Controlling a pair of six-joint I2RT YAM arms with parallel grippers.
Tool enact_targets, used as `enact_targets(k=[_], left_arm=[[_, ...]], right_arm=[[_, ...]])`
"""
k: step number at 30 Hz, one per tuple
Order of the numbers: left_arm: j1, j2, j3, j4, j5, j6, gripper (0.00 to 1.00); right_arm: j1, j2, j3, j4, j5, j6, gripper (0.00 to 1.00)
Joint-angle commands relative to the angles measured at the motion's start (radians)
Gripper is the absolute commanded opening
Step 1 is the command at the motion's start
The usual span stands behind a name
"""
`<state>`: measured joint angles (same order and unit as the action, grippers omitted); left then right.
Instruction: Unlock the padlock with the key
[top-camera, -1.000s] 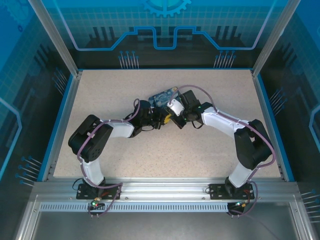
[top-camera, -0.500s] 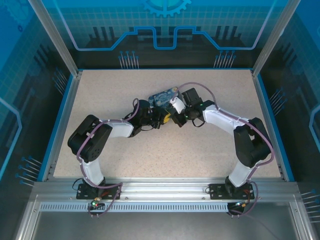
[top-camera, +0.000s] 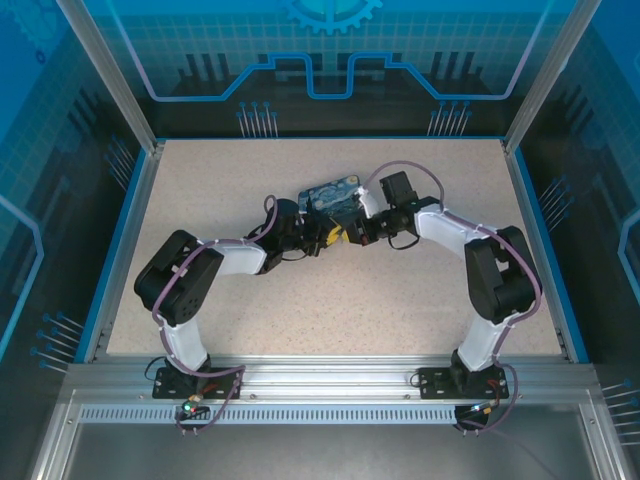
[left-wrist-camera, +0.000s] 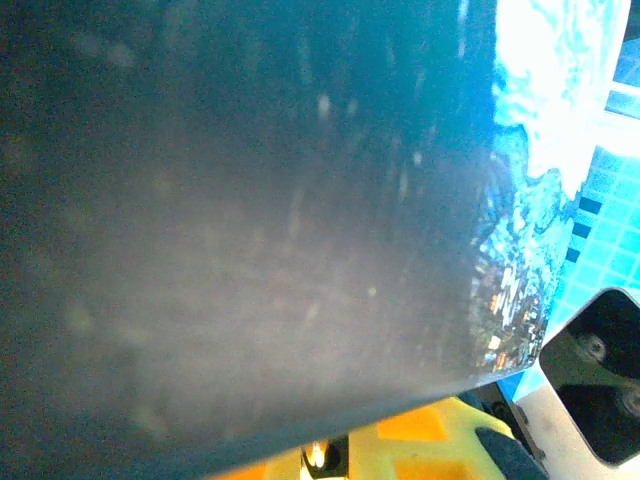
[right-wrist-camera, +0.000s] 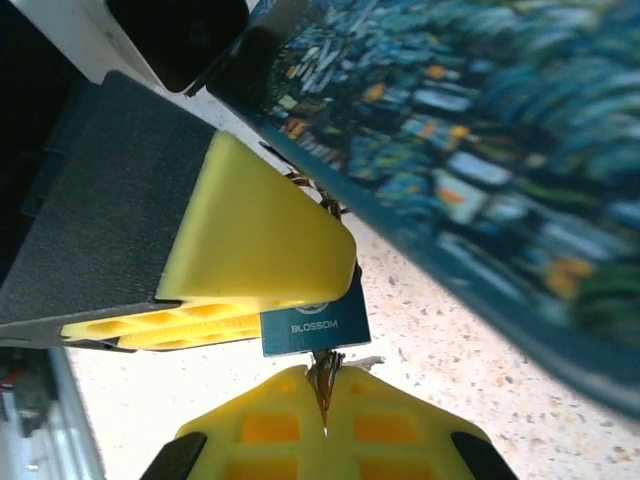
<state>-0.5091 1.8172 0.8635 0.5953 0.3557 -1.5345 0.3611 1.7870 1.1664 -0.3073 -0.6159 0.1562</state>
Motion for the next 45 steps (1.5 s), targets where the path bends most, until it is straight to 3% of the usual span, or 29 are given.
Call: enact_targets(k=[1, 6, 9, 10, 11, 12, 15, 21, 34, 38, 45], left_arm=[[-0.009, -0.023, 0.015, 0.037, 0.017, 0.040, 0.00], [-0.009, -0.018, 0.010, 0.043, 0.011, 0.054, 0.00], [-0.009, -0.011, 0.008, 0.049, 0.009, 0.051, 0.00], [-0.008, -0.008, 0.006, 0.051, 0.008, 0.051, 0.00], [-0.009, -0.008, 0.006, 0.051, 0.005, 0.050, 0.00], [-0.009, -0.006, 0.003, 0.056, 0.002, 0.049, 0.00], [-0.008, 0.002, 0.002, 0.064, -0.003, 0.047, 0.00], [-0.008, 0.011, -0.003, 0.068, -0.006, 0.057, 0.00], [-0.008, 0.088, 0.011, 0.044, 0.016, 0.252, 0.00], [-0.011, 0.119, 0.005, 0.076, 0.026, 0.274, 0.10], [-0.012, 0.133, 0.007, 0.052, 0.030, 0.306, 0.46]], right_arm=[[-0.026, 0.029, 0.005, 0.131, -0.234, 0.160, 0.00], [-0.061, 0.053, -0.007, 0.218, -0.337, 0.292, 0.00], [-0.061, 0.058, 0.017, 0.158, -0.323, 0.278, 0.00], [-0.061, 0.056, 0.027, 0.124, -0.304, 0.259, 0.06], [-0.060, 0.048, 0.033, 0.094, -0.284, 0.238, 0.21], [-0.064, 0.039, 0.029, 0.083, -0.263, 0.233, 0.31], [-0.089, 0.004, 0.002, 0.088, -0.239, 0.243, 0.41], [-0.117, -0.055, -0.050, 0.091, -0.177, 0.256, 0.51], [-0.091, -0.048, -0.117, 0.218, -0.101, 0.346, 0.54], [-0.079, -0.028, -0.122, 0.245, -0.075, 0.370, 0.54], [-0.055, 0.010, -0.122, 0.272, -0.053, 0.384, 0.54]])
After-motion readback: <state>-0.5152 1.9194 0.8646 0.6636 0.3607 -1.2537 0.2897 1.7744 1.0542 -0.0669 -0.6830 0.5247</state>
